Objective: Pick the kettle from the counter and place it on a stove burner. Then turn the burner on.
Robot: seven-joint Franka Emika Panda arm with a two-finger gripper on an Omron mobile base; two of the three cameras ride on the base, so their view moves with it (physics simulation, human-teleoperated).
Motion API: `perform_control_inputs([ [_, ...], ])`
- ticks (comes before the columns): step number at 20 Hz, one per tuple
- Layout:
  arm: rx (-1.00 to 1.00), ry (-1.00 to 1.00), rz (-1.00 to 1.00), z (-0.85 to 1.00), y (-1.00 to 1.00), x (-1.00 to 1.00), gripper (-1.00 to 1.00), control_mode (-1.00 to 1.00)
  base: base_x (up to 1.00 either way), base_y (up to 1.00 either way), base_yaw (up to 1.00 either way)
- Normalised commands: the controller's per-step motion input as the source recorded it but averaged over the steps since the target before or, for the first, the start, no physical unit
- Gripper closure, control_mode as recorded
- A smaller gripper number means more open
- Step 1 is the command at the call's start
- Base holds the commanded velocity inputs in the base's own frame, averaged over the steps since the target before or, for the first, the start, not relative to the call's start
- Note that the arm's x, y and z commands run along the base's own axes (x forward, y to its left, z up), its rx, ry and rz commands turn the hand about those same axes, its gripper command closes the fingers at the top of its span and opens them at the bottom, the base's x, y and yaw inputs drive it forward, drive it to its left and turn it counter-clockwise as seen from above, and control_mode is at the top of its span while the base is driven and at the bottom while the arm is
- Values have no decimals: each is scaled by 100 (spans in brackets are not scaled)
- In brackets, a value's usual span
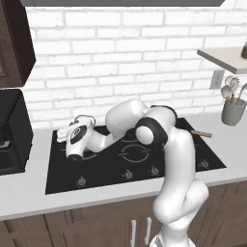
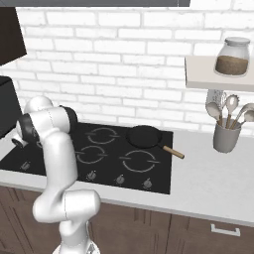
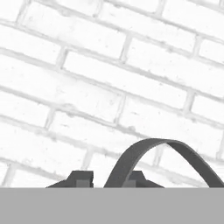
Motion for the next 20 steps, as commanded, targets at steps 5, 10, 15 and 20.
perform_control_inputs([
  [5, -23, 0, 9, -69, -7, -15, 100, -100, 0, 0, 0],
  [10, -25, 0, 11, -69, -31, -20, 100, -100, 0, 0, 0],
  [15, -18, 0, 10, -52, -64, -29, -100, -100, 0, 0, 0],
  [20, -9, 3, 5, -13, -41, -37, -100, -100, 0, 0, 0],
])
